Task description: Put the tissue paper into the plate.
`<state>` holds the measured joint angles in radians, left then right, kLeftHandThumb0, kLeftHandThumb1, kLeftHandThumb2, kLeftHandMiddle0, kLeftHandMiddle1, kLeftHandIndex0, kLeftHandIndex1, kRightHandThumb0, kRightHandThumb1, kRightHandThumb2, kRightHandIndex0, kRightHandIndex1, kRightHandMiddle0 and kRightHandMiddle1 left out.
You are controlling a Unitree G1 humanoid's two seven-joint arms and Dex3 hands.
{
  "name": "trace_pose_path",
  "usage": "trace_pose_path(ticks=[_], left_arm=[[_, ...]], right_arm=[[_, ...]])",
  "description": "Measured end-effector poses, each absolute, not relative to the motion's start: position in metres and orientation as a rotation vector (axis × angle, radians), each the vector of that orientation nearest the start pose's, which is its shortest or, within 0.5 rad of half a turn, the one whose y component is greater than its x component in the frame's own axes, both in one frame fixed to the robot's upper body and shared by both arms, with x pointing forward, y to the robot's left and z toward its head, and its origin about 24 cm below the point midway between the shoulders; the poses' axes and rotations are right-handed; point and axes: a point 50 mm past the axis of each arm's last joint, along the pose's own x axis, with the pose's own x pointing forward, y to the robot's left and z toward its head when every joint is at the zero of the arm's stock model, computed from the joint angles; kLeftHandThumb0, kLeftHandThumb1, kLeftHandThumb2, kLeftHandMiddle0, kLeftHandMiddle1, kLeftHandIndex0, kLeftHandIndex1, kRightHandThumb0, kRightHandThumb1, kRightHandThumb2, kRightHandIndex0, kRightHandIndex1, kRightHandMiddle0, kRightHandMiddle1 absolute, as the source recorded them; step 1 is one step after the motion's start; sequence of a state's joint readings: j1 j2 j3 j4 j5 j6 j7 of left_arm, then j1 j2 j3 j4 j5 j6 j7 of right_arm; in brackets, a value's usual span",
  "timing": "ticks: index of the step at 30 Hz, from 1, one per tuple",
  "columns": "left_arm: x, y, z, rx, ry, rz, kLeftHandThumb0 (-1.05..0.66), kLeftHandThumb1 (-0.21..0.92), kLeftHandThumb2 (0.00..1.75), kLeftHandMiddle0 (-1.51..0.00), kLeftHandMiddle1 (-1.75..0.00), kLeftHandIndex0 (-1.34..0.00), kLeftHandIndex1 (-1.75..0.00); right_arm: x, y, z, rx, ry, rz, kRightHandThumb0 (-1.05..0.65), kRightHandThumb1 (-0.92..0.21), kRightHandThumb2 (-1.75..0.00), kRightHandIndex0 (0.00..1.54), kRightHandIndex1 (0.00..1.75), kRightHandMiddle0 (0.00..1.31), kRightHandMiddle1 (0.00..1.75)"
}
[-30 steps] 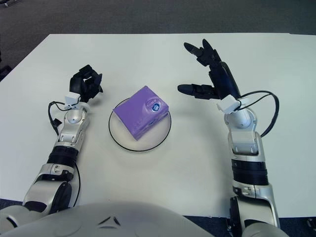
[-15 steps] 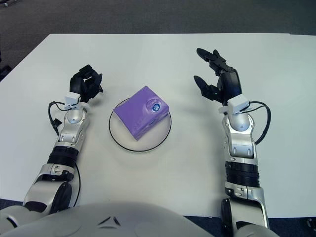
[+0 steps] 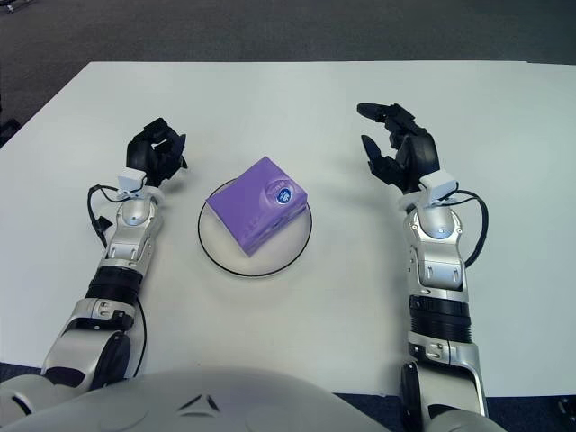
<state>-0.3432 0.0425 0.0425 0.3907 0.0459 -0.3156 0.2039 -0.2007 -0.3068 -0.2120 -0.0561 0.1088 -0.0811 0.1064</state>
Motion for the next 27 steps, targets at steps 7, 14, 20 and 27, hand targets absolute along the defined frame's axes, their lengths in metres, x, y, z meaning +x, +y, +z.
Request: trace_pose_path(ticks=[7,14,20,27], left_arm=[[0.313,0.153,0.075,0.059,-0.277,0.140,-0.34,0.92,0.35,-1.02,-1.75,-0.92,-1.75],[0.313,0.154,0.074,0.061,-0.282,0.137,-0.34,0.92,0.35,-1.02,-1.75,-0.92,-1.75],[0.313,0.155,0.073,0.061,-0.280,0.136,-0.34,0.92,0.35,-1.02,-1.75,-0.91,-1.75],[0.312,0.154,0.073,0.061,-0.282,0.136,-0.34,0.92,0.35,-1.01,-1.75,-0.91,-1.75]], right_arm=[[0.282,-0.230,0.126,-0.173,-0.351,-0.078,-0.06,-0.92,-0.23,0.65,0.99,0.44,1.45],[0.285,-0.228,0.103,-0.118,-0.295,-0.144,-0.01,-0.92,-0.20,0.57,1.29,0.45,1.35],[0.289,-0.225,0.101,-0.125,-0.336,-0.200,-0.01,-0.62,-0.79,0.51,1.62,0.44,1.44],[0.295,-0.226,0.099,-0.131,-0.410,-0.254,-0.01,-0.42,-1.17,0.50,1.74,0.41,1.67]])
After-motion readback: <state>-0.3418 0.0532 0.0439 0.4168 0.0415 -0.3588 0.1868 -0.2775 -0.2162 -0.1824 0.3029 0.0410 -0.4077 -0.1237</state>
